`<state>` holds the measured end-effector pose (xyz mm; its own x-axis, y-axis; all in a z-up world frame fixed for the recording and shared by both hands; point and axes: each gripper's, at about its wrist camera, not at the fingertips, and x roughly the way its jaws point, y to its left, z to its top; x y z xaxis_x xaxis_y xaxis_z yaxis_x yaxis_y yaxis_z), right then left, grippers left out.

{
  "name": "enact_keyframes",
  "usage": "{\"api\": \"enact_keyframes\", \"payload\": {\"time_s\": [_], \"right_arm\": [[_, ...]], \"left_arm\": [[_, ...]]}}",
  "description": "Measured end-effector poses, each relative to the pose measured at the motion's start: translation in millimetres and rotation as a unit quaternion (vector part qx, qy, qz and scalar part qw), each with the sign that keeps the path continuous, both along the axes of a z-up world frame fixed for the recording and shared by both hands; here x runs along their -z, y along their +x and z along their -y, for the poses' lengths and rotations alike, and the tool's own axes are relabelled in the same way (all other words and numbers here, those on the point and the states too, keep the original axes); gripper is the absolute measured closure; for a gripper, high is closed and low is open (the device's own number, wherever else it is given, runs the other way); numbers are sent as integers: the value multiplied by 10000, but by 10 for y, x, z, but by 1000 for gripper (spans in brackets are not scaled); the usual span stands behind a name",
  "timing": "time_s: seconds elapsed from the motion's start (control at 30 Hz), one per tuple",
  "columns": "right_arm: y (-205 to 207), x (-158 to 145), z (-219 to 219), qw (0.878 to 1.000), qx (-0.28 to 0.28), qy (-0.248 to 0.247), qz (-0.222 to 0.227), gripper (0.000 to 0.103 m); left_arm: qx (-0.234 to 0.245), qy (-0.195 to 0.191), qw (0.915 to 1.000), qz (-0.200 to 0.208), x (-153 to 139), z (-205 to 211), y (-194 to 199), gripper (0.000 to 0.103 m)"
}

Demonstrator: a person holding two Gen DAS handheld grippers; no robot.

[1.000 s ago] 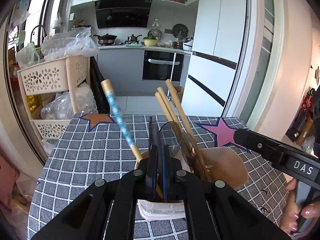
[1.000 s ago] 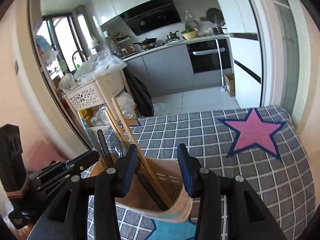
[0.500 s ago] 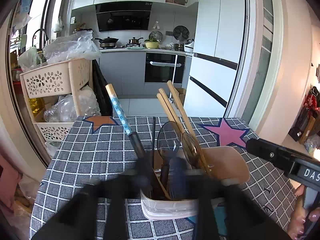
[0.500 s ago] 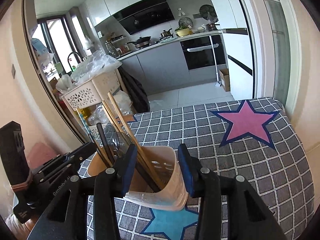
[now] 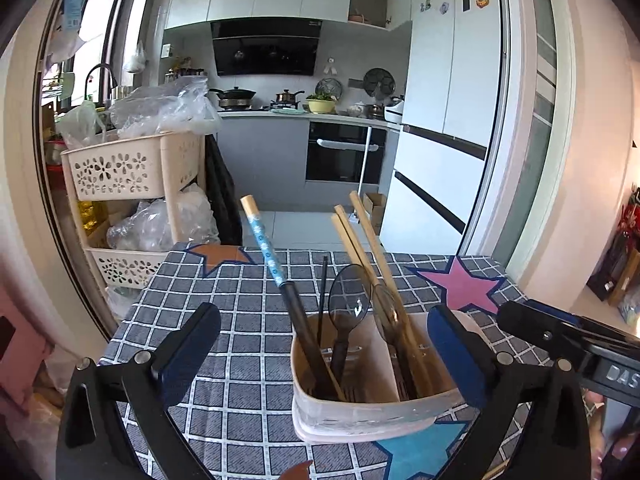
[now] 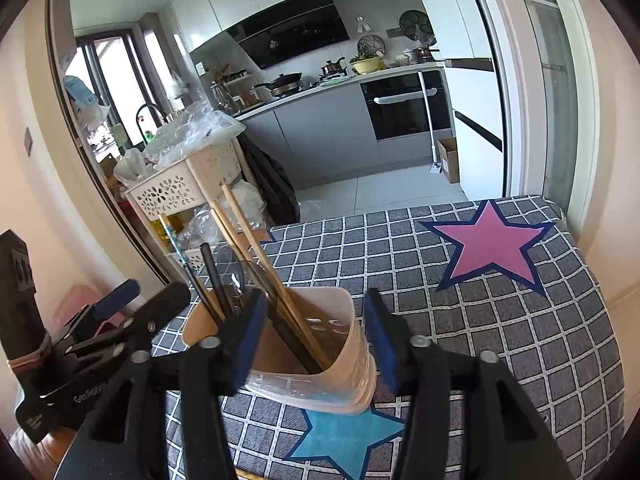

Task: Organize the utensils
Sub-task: 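Move both open tools back toward the remaining chopsticks on the table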

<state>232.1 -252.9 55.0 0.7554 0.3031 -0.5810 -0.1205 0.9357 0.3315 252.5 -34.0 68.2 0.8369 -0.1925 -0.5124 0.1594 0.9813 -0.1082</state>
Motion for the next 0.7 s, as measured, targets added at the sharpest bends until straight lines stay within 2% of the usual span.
{"api": "enact_keyframes", "payload": {"time_s": [0.07,0.17,0.27,0.53,0.7], "right_arm": [[-53,-39,-21,9999,24,-43,122,20],[-104,-72,-35,9997,92,-93,191,18],[-165,-93,-35,9996,113,-71,232,0],[-347,-106,-92,9992,59,-390,94,0],[-491,-63,-77,9993,-11,-357,-94,0]], "left_arm": [[-5,1,10000,-58,6,-7,-14,0],[-28,22,9999,-105,0,-33,-65,0],[-54,69,9999,-135,-4,-53,-132,0],[-78,-7,9990,-429,74,-142,-340,0],[-85,308,9982,-516,133,-129,-517,0]]}}
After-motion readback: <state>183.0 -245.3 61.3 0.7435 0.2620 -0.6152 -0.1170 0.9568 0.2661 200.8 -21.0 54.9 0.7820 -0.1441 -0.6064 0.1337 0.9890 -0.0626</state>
